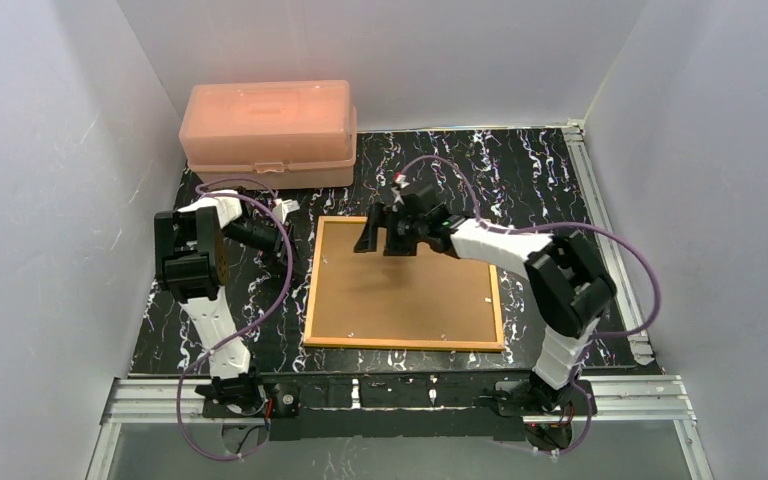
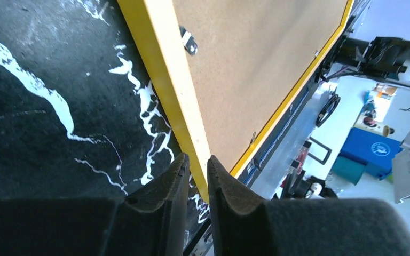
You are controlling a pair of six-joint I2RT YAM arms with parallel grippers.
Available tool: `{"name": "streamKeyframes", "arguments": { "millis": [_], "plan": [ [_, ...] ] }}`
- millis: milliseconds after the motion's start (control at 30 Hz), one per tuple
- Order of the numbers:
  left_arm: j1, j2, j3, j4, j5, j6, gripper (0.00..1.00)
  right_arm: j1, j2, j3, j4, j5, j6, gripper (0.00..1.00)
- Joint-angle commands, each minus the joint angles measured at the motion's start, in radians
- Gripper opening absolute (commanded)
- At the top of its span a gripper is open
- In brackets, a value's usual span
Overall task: Put the photo into the frame
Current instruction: Adjust the photo frame at the center of the board, then install the photo frame at the center of the board.
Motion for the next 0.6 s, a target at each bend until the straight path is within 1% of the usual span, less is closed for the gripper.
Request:
{"name": "streamKeyframes", "arguments": {
  "millis": [0, 167, 333, 467, 567],
  "plan": [
    [-0.004, 0.030, 0.013, 0.046, 0.044, -0.076, 0.18, 0.057, 0.095, 0.124, 0.150, -0.066, 0.022, 0.96],
    [-0.007, 0.058, 0.006, 0.096, 0.023, -0.131, 0.25, 0.082, 0.223, 0.215, 0.199, -0.114, 0.028, 0.96],
    [-0.021, 0.071, 0.005, 0.107, 0.049, -0.137, 0.27, 0.088, 0.315, 0.287, 0.207, -0.144, 0.024, 0.96],
    [-0.033, 0.080, 0.008, 0.113, 0.054, -0.137, 0.27, 0.090, 0.365, 0.327, 0.216, -0.166, 0.026, 0.95],
    [-0.044, 0.096, 0.013, 0.117, 0.047, -0.139, 0.22, 0.094, 0.394, 0.350, 0.230, -0.180, 0.032, 0.95]
  ]
}}
